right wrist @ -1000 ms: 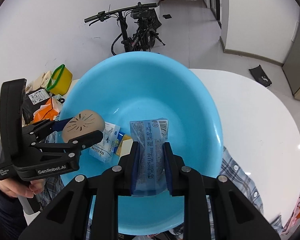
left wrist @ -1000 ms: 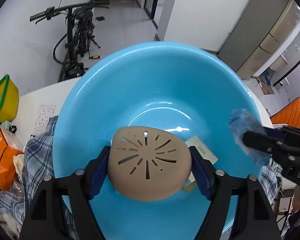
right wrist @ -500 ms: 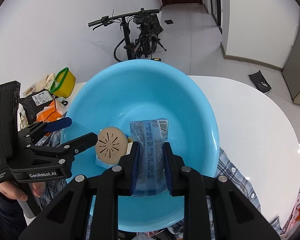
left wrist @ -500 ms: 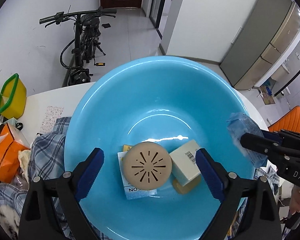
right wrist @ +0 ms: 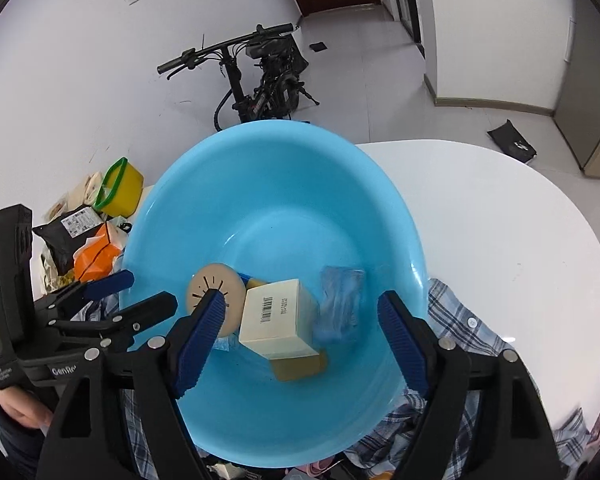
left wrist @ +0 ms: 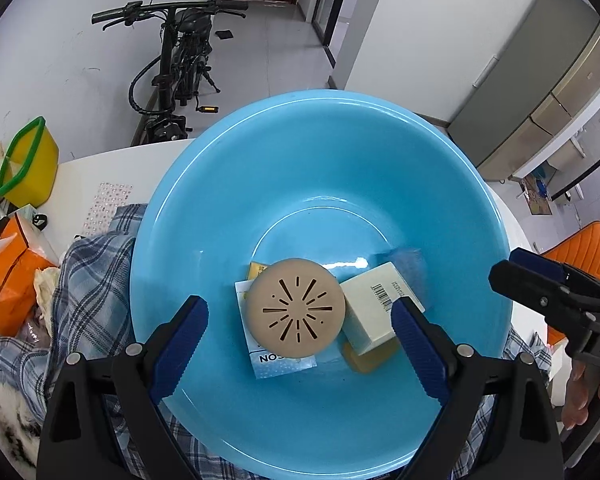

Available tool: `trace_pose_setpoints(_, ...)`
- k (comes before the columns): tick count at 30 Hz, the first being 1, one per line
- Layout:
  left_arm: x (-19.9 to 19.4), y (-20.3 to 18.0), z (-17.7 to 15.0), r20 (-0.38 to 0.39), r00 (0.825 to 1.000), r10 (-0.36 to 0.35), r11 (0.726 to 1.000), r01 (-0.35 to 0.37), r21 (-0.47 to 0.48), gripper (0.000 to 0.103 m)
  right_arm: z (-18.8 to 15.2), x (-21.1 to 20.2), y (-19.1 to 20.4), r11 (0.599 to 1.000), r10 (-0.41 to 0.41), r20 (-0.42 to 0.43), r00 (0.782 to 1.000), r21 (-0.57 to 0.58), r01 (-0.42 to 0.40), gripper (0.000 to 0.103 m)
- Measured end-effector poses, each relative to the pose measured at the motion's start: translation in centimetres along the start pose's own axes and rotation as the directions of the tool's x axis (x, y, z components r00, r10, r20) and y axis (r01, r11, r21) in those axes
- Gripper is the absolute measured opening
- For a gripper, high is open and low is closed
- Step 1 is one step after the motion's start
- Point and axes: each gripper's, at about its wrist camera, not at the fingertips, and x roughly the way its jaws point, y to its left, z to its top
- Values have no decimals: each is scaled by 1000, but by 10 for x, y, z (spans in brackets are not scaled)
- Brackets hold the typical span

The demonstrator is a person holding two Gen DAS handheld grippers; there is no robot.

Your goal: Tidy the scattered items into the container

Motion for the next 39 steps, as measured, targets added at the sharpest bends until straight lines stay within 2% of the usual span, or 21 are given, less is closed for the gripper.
trace_pose_setpoints(7, 3, -1, -3, -40, 999, -27, 1000, 27, 8, 95, -3, 4, -5, 1000, -7, -22, 1000, 11, 7, 78)
trace_pose_setpoints(10, 3, 6, -3, -36, 999, -5, 1000, 5, -22, 95, -3, 6, -6, 1000, -16, -23, 1000, 15, 17, 78)
trace_pose_setpoints(14, 1, 10, -1, -28, 1000, -9, 999, 8, -34, 95, -2, -7, -7, 996, -84, 79, 993, 43, 81, 78)
trace_pose_setpoints(17, -2, 12, 0, -28, 1000, -11, 1000, 11, -25, 95, 0, -16, -5, 997, -70, 103, 992, 37, 67, 78)
trace_pose_setpoints(21, -7, 16, 0, -8, 1000, 12, 1000, -12, -21, 95, 2, -22, 0, 997, -76, 113, 991, 25, 74, 78)
trace_pose_setpoints(27, -19, 17, 1, 12, 1000, -22, 999, 22, -25, 95, 2, -32, 6, 997, -78, 120, 990, 18, 76, 78)
trace_pose_setpoints(30, -25, 15, 1, 25, 1000, -10, 1000, 10, -16, 95, 2, -42, 11, 996, -84, 125, 989, -1, 85, 78)
trace_pose_setpoints(36, -52, 8, -1, 71, 997, -42, 999, 42, -7, 95, -3, -71, 19, 995, -92, 179, 980, -25, 98, 78)
trace_pose_setpoints(39, -75, 2, -4, 105, 990, -94, 996, 94, 1, 95, -5, -89, 22, 996, -76, 216, 973, -30, 84, 78)
